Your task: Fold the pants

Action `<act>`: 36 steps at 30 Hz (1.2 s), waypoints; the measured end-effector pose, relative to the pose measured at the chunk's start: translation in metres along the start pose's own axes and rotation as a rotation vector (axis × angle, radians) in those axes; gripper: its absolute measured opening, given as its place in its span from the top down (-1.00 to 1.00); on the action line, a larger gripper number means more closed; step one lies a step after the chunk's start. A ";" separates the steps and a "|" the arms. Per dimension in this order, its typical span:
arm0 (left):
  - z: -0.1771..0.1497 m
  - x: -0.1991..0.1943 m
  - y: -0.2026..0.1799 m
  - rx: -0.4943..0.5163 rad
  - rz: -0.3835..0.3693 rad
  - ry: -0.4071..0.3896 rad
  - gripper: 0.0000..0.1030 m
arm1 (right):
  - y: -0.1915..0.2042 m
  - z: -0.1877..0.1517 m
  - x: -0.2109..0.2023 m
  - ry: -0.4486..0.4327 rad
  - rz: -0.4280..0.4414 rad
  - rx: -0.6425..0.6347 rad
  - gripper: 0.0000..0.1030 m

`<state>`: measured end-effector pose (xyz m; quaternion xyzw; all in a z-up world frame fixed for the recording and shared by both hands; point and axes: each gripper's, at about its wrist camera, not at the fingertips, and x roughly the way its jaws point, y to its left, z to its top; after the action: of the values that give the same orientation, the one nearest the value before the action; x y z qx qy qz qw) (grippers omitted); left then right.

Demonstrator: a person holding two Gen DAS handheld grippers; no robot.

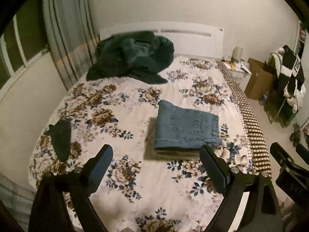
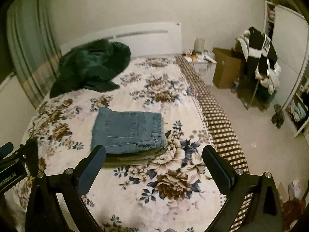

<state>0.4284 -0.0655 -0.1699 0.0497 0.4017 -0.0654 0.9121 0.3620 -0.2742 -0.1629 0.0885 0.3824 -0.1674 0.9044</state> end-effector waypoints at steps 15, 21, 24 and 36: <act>-0.045 -0.154 -0.003 -0.040 0.029 -0.134 -0.78 | -0.024 -0.036 -0.225 -0.159 0.094 -0.053 -0.97; -0.056 -0.178 -0.001 -0.052 0.005 -0.143 -0.78 | -0.030 -0.046 -0.274 -0.182 0.091 -0.073 -0.98; -0.056 -0.186 0.001 -0.050 -0.011 -0.144 -0.94 | -0.033 -0.047 -0.289 -0.186 0.091 -0.064 -0.99; -0.063 -0.199 0.001 -0.020 -0.018 -0.156 -0.95 | -0.032 -0.045 -0.301 -0.180 0.059 -0.045 -1.00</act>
<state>0.2495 -0.0397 -0.0650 0.0318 0.3304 -0.0733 0.9404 0.1246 -0.2202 0.0218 0.0640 0.3005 -0.1392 0.9414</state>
